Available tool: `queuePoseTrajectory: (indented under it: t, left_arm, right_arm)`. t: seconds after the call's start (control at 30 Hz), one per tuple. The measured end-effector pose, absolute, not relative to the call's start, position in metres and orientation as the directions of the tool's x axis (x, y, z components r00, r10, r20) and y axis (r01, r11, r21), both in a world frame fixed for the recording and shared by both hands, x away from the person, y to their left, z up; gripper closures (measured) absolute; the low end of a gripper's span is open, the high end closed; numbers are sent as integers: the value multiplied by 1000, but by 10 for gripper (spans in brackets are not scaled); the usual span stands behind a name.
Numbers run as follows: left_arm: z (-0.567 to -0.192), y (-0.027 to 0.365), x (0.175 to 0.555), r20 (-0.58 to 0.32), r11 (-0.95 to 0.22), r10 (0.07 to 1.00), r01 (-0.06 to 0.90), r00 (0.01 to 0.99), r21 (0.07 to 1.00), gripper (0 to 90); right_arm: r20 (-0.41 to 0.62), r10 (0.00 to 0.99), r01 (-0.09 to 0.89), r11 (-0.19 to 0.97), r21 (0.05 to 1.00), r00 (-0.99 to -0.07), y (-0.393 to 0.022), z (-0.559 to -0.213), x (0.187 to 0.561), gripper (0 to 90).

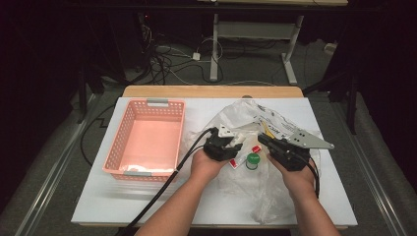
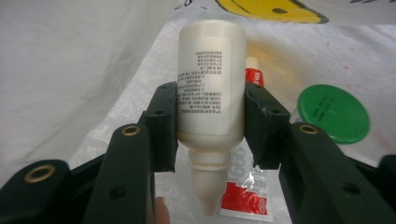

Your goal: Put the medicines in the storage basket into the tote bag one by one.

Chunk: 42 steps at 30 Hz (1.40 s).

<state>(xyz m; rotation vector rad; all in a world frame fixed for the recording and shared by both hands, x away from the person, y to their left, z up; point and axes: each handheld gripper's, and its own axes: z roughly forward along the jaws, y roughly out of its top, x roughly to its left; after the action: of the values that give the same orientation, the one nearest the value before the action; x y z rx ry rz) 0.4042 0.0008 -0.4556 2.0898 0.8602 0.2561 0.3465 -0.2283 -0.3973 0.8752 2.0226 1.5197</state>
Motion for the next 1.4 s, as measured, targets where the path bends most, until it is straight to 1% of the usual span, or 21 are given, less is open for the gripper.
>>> queuePoseTrajectory:
  t: [0.2,0.3,0.53,0.73,0.8,0.87,0.97,1.07,1.13,1.3,1.4]
  left_arm:
    - [-458,-5,409,-93,-425,670,484,736,765,576]
    - [-462,-9,412,-99,-426,674,495,732,757,576]
    - [-478,-21,418,-144,-422,660,522,738,742,576]
    - [-478,-25,422,-144,-415,659,517,738,749,574]
    - [-477,-24,423,-152,-406,662,521,734,751,558]
    - [-474,-23,422,-160,-402,660,525,734,751,517]
    - [-468,-21,415,-135,-416,658,507,741,755,455]
    - [-462,-16,405,-142,-394,655,495,742,774,446]
    - [-458,-11,395,-140,-395,644,484,752,781,413]
    - [-456,5,366,-135,-395,622,458,771,796,412]
    - [-457,16,349,-149,-384,609,454,779,804,411]
  right_arm:
    - [6,718,205,191,960,-696,-228,-396,343,900]
    - [12,717,208,186,960,-697,-228,-396,343,900]
    - [13,716,214,191,958,-698,-230,-399,343,900]
    - [7,713,209,196,958,-701,-228,-398,342,900]
    - [5,712,207,198,958,-703,-227,-398,342,900]
    - [1,710,208,205,956,-705,-228,-399,343,900]
    - [7,713,212,199,957,-701,-229,-399,342,900]
    - [8,715,212,196,957,-699,-229,-398,340,900]
    - [2,712,208,201,957,-702,-229,-398,339,900]
    - [-6,705,209,219,953,-709,-227,-399,338,900]
    - [-13,706,205,224,953,-708,-228,-399,336,900]
